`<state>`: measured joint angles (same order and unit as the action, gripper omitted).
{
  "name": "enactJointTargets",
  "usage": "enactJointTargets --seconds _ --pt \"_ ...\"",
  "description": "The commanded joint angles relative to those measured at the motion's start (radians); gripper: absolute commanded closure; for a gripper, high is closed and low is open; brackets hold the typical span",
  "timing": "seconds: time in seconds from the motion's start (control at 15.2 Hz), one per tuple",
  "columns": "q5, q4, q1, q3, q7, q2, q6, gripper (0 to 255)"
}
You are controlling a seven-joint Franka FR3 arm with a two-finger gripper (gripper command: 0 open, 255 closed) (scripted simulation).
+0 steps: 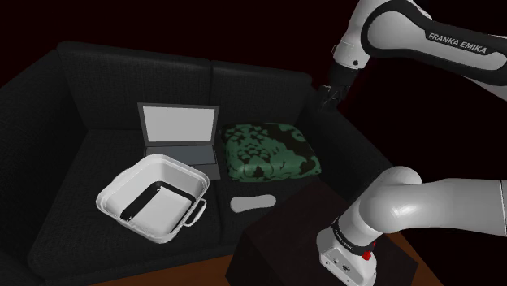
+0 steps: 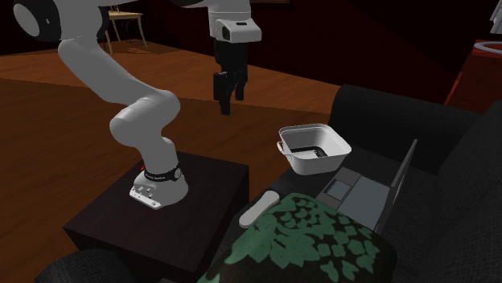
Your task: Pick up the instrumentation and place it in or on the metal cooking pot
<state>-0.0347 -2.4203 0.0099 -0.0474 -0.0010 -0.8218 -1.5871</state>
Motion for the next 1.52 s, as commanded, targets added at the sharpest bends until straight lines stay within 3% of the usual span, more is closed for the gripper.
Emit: enactJointTargets --seconds 0.0,0.79,1.45 --pt "0.0 0.0 0.0 0.0 0.0 0.0 0.0 0" --pt "-0.038 -0.334 0.127 -0.04 -0.26 0.103 -0.456 0" --pt "-0.068 -0.479 0.234 -0.078 -0.474 0.421 -0.935 0"
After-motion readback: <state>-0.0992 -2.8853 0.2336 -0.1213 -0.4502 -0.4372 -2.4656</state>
